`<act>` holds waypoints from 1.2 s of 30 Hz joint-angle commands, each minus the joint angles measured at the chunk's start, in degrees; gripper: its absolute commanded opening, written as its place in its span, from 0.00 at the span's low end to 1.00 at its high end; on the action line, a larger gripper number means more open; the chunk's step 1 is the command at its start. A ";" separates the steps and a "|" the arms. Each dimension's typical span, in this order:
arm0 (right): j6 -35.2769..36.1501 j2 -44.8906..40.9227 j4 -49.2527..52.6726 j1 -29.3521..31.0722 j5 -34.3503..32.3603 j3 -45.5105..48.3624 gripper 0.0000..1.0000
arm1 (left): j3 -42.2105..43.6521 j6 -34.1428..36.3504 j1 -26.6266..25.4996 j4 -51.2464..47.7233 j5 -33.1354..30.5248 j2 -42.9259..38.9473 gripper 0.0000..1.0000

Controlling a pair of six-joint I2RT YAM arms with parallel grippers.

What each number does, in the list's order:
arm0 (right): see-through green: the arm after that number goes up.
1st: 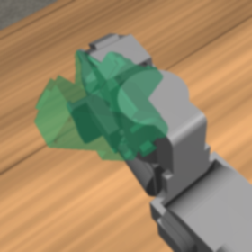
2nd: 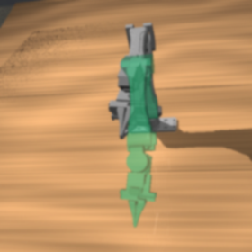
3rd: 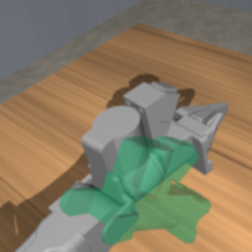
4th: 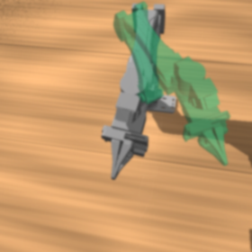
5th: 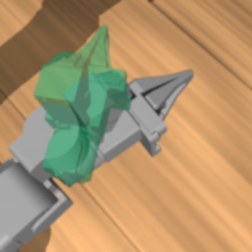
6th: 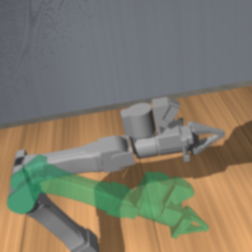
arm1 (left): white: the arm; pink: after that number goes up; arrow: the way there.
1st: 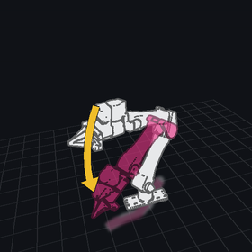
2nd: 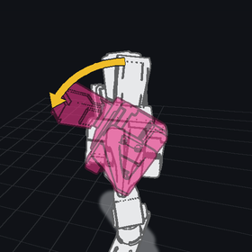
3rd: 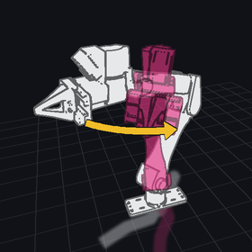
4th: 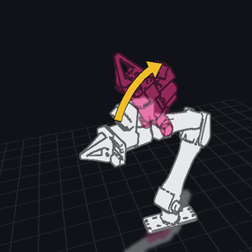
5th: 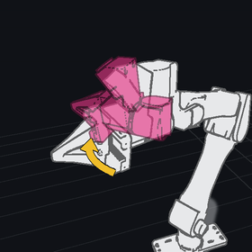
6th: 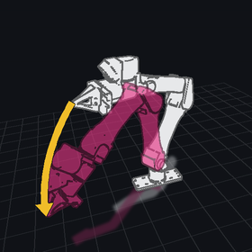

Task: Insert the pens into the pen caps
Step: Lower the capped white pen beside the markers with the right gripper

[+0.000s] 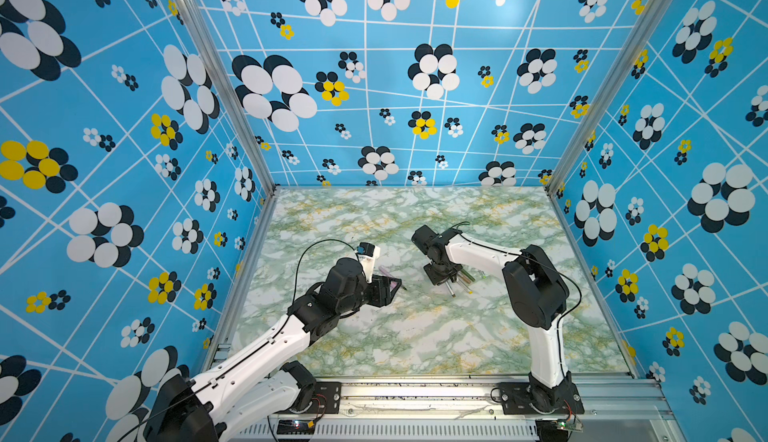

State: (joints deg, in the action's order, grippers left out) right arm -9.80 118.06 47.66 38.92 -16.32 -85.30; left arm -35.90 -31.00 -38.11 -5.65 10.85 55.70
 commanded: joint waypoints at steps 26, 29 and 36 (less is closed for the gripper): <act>-12.32 -20.39 -14.66 7.30 22.47 8.05 0.45 | -0.39 -0.15 13.43 -4.87 3.56 -9.77 0.85; -11.15 -18.16 -16.15 10.64 24.07 7.49 0.46 | 0.20 -1.18 17.00 -4.98 3.57 -12.54 0.95; -9.90 -11.52 -14.87 14.72 24.31 1.28 0.46 | 0.31 0.19 22.35 -6.49 5.10 -15.54 1.00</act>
State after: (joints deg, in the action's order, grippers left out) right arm -20.14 105.34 32.56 53.54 6.81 -80.79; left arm -35.90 -32.16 -16.84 -10.48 14.00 40.64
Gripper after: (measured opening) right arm 0.459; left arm 0.993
